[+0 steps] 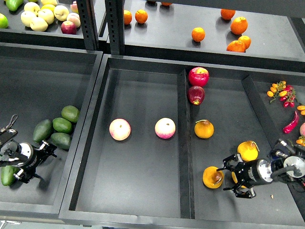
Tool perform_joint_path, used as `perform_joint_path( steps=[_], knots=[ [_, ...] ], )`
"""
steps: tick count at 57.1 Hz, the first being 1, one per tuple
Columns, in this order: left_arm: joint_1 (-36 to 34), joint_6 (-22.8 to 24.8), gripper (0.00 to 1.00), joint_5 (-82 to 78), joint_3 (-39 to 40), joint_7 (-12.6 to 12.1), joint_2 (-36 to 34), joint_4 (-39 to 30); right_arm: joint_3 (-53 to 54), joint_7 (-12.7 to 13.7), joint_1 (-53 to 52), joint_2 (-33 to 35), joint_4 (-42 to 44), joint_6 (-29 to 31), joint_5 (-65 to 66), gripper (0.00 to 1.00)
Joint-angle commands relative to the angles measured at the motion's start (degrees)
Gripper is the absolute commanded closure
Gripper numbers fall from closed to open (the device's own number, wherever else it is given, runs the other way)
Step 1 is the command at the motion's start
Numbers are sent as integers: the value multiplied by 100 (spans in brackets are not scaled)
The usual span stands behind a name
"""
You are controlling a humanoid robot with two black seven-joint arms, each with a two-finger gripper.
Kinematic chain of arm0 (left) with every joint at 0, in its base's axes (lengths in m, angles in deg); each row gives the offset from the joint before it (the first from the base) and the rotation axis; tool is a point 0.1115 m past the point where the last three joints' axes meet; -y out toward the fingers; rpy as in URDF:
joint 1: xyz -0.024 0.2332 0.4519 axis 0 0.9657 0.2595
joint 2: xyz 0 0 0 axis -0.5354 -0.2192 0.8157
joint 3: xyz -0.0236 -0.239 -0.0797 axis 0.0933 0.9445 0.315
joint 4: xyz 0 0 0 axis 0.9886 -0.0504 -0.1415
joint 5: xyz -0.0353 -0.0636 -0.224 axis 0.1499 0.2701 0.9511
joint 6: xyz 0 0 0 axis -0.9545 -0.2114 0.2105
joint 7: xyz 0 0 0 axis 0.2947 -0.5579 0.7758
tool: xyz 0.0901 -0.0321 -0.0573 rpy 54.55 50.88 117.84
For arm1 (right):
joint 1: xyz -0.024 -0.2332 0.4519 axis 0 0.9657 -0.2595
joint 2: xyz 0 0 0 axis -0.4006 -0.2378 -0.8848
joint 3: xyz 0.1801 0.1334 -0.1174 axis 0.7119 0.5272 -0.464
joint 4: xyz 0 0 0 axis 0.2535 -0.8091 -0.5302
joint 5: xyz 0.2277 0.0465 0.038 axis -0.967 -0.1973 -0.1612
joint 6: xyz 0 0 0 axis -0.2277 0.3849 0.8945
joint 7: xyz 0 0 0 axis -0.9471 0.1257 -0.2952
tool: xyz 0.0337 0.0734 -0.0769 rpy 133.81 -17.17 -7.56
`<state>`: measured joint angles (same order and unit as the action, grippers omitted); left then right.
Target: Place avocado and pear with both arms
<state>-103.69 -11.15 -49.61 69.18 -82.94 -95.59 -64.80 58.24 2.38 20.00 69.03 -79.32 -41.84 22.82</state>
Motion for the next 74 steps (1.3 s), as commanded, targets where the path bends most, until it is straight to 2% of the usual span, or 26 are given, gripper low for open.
perform_joint_path(
  steps=[1, 13, 26, 32, 33, 55, 74],
  knots=[
    [-87, 0, 1, 149, 39, 0, 24, 5, 8, 0, -73, 284, -129, 1, -42, 18],
    [-377, 0, 1, 1063, 48, 0, -19, -4, 183, 0, -249, 584, -314, 1, -174, 16],
    [-624, 0, 1, 1845, 144, 0, -283, 75, 1018, 0, -231, 724, -349, 1, -227, 13],
    [-615, 0, 1, 2144, 522, 0, -336, 84, 1449, 0, -196, 803, -340, 1, -218, 11],
    [-554, 0, 1, 2318, 879, 0, -345, 84, 1675, 0, -196, 830, -340, 1, -218, 10],
    [-202, 0, 1, 2838, 3167, 0, -292, -135, 2960, 0, -135, 716, -261, 1, -200, 1],
    [-193, 0, 1, 3770, 3599, 0, -107, -135, 3391, 0, -135, 162, 249, 1, -200, 1]
  ],
)
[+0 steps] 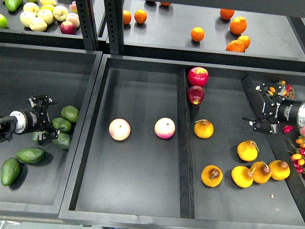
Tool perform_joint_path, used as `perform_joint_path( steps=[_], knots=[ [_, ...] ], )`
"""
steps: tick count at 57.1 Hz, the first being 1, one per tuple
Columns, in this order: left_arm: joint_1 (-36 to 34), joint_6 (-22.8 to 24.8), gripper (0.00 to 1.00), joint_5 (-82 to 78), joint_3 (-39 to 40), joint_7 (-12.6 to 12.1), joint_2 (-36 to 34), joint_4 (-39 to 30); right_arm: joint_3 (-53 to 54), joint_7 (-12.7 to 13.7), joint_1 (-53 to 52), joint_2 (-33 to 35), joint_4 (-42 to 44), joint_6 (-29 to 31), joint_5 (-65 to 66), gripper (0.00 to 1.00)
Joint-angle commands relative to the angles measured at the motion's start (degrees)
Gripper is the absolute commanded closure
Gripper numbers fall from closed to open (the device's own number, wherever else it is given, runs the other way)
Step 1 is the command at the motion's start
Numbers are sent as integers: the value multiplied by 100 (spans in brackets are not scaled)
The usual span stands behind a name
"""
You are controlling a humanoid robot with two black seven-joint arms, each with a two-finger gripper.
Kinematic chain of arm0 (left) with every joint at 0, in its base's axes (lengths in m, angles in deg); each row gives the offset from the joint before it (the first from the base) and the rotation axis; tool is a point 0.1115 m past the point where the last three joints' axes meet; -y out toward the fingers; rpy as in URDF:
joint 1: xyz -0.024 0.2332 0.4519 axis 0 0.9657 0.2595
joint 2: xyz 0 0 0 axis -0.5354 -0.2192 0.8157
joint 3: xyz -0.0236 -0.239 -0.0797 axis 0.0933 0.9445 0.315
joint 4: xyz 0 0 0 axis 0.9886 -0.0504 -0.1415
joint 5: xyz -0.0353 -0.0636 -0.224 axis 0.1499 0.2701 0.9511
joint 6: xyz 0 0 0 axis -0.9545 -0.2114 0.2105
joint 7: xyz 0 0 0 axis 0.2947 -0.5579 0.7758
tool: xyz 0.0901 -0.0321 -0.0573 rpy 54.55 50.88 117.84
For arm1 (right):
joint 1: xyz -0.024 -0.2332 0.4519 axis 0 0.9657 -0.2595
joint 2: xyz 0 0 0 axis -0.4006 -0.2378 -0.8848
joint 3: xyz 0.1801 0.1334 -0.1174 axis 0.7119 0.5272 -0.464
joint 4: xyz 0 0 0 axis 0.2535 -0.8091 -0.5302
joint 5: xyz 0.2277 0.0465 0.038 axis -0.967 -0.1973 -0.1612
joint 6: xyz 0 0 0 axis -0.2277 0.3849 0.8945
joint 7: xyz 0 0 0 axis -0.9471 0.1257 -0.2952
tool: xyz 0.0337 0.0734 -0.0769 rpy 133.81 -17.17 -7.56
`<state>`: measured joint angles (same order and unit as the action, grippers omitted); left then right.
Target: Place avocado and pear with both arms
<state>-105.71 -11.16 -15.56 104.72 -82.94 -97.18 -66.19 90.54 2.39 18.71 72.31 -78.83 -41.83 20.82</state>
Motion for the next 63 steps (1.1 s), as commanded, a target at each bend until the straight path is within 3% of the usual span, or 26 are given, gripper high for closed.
perform_joint_path(
  steps=[1, 10, 17, 38, 51, 56, 63],
  knots=[
    [9, 1, 1, 444, 54, 0, 69, 4, 222, 0, 4, -217, 252, 0, 0, 1],
    [9, 1, 1, 989, 150, 0, 131, 4, 855, 0, 179, -736, 692, 0, 0, 1],
    [9, 1, 1, 1631, 554, 0, 341, -5, 1821, 0, 399, -1509, 1113, 0, 0, 1],
    [158, 1, 1, 1737, 2057, 0, 1035, -75, 4220, -13, 557, -3311, 1202, 0, 8, 1],
    [518, 1, 1, 1737, 2725, 4, 1352, -216, 5478, -1103, 759, -3329, 1334, 0, 8, 1],
    [720, 1, 1, 1737, 2971, 260, 1352, -435, 5864, -1437, 856, -3329, 1281, 0, 0, 1],
    [1123, 1, 1, 1719, 3436, 357, 1352, -821, 6444, -1902, 935, -3329, 1246, 0, 8, 1]
  ],
)
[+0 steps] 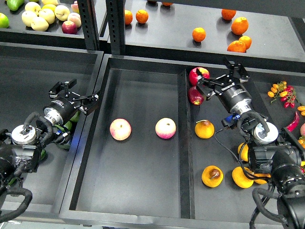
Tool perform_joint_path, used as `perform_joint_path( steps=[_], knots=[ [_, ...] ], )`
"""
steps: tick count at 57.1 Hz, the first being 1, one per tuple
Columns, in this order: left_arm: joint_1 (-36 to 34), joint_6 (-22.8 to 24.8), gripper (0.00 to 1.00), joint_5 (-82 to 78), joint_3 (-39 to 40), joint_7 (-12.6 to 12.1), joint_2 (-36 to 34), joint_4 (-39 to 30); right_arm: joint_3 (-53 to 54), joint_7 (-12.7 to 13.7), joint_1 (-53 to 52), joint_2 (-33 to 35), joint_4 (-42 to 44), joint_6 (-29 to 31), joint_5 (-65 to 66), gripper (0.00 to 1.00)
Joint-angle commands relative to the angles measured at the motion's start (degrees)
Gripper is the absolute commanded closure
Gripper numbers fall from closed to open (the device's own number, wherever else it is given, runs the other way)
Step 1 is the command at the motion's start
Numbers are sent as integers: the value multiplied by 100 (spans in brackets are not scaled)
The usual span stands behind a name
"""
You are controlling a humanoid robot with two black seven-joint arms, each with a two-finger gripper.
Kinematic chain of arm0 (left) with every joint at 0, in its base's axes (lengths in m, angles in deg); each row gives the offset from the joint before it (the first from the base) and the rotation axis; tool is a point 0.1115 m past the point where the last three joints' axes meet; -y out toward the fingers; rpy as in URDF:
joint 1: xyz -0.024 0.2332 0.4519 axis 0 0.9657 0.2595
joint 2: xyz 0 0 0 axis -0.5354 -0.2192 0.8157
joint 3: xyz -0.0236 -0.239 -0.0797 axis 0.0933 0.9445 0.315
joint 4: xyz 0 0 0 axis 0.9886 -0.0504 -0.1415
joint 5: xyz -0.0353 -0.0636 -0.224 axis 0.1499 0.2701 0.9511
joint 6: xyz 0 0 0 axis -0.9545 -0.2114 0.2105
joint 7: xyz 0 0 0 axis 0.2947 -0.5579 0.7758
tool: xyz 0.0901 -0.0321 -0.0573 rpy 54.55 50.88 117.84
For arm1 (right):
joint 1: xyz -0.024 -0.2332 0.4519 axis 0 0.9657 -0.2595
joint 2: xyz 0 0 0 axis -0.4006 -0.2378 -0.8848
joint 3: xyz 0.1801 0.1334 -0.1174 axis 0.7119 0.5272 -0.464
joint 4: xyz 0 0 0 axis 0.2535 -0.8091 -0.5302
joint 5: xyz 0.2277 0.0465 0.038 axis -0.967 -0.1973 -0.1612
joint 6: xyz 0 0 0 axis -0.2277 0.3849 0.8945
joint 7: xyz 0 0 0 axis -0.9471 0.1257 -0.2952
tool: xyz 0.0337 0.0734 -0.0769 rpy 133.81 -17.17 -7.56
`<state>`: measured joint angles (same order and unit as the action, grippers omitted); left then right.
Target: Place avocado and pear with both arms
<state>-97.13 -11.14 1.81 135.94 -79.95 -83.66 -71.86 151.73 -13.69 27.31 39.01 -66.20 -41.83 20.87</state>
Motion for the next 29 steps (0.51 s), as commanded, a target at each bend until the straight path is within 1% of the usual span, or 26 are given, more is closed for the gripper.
perform_joint_path(
  steps=[1, 3, 8, 11, 15, 24, 29],
  knots=[
    [302, -1, 1, -18, 341, 66, 0, -281, 336, -322, 84, 1, -27, 0, 3, 1],
    [399, -1, 1, -44, 429, 92, 0, -369, 345, -392, 145, 1, -35, 0, 3, 1],
    [610, -1, 1, -62, 579, 163, 0, -597, 353, -410, 321, 1, -211, 0, 47, 4],
    [794, -1, 1, -97, 631, 206, 0, -852, 371, -419, 514, 1, -492, 0, 47, 7],
    [1006, -1, 1, -106, 640, 259, 0, -1168, 345, -419, 778, 1, -843, 0, 125, 7],
    [1664, -1, 1, -474, 614, 295, 0, -2170, 187, -410, 1551, 1, -1590, 0, 934, 5],
    [2034, -1, 1, -879, 596, 295, 0, -2750, 116, -410, 1859, 1, -1916, 0, 1066, 3]
  ],
)
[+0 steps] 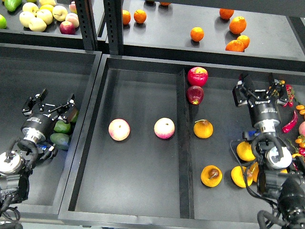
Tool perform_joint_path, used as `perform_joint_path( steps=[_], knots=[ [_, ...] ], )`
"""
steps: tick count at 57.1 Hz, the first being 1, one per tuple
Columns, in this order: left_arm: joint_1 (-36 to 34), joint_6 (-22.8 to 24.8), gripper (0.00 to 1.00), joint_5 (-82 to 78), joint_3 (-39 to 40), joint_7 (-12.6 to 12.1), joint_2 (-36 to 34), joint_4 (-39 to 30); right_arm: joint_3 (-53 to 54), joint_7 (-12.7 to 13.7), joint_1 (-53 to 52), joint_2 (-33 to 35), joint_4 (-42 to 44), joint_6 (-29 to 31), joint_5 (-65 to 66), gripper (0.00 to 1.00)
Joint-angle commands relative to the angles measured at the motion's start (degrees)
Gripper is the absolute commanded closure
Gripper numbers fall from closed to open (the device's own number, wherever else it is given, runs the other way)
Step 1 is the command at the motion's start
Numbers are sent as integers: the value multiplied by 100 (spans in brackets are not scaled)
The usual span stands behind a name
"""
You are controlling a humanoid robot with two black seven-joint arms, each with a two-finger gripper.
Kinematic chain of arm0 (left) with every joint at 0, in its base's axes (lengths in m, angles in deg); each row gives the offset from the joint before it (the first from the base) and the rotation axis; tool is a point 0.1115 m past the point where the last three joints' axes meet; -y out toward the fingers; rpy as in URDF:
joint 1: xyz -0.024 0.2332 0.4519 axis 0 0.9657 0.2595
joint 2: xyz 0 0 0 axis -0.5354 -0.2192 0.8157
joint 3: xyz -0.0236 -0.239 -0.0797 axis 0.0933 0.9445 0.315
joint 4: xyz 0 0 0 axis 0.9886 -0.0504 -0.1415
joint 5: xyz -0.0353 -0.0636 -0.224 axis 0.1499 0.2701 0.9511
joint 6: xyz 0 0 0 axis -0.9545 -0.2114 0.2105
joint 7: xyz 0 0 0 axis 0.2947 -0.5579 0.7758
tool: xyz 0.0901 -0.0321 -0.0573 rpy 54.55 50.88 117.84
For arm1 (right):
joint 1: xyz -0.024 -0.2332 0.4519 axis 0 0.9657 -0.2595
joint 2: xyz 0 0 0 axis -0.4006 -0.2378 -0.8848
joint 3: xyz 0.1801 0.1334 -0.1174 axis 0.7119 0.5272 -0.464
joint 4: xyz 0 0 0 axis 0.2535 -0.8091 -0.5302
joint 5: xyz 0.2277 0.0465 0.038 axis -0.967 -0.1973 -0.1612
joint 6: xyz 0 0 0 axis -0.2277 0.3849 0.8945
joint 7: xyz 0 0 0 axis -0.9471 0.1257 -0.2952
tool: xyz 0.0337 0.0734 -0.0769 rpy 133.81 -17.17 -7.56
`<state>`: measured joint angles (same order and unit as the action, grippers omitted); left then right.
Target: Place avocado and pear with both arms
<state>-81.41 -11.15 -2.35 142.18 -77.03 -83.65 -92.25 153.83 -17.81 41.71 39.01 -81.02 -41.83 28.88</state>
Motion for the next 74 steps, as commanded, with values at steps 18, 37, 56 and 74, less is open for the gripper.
perform_joint_path(
  steps=[18, 37, 56, 74],
  knots=[
    [1288, 0, 1, -797, -36, -32, -1, -1767, -191, -7, 1140, 0, -1295, 0, 239, 1],
    [1868, 0, 1, -753, -141, -24, -1, -2110, -692, -24, 1826, 0, -1726, 0, 222, 1],
    [1797, 0, 1, -736, -106, 371, -1, -2268, -595, -217, 1834, 0, -1972, 0, 222, 1],
    [1806, 0, 1, -753, -124, 1805, -1, -2348, -665, -745, 1834, 0, -1972, 0, 222, 1]
  ],
)
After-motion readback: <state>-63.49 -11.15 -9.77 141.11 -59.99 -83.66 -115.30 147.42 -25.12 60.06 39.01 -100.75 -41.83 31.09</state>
